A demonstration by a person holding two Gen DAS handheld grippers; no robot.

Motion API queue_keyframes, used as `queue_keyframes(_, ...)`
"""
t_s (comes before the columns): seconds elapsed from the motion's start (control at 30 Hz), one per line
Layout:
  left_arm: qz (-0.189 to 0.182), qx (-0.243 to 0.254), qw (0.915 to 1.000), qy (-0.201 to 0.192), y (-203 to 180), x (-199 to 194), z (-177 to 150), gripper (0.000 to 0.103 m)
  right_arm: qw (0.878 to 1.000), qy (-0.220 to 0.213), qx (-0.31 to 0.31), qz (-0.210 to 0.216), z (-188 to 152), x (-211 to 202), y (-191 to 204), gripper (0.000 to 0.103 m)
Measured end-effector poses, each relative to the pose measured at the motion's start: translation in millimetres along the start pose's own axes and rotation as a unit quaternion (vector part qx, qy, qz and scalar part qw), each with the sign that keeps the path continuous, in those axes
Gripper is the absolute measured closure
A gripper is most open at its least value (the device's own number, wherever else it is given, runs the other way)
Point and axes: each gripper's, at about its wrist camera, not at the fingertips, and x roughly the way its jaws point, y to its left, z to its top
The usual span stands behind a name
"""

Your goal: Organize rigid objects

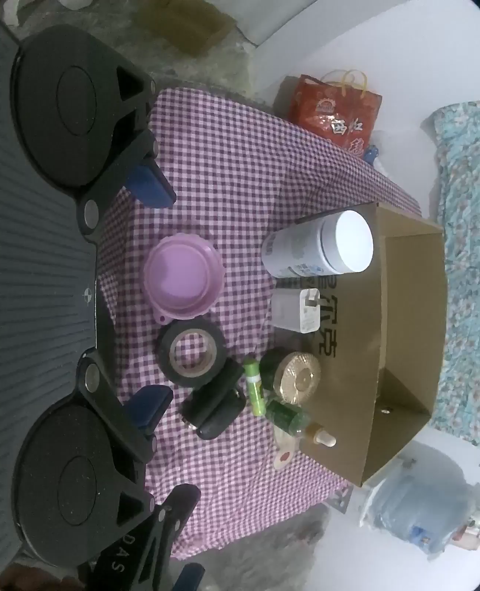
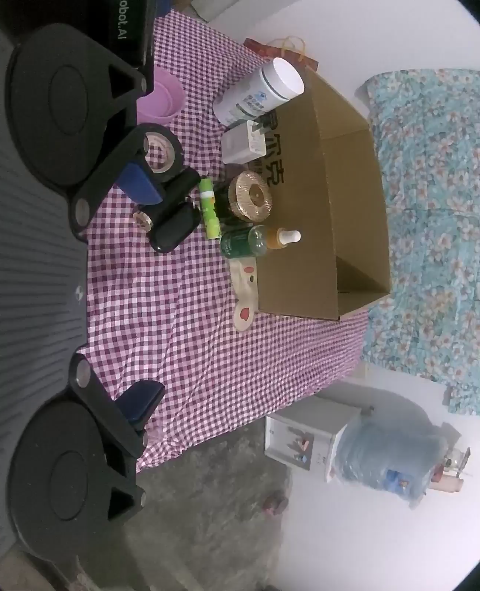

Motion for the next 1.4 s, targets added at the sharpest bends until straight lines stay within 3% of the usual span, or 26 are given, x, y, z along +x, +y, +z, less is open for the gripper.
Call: queue_keyframes(1.4, 0.002, -0.005, 1.0, 0.0, 4.7, -4.5, 1.3, 0.001, 1.0, -0.004, -0.008, 0.013, 3.1, -5.3, 3.1, 0.0)
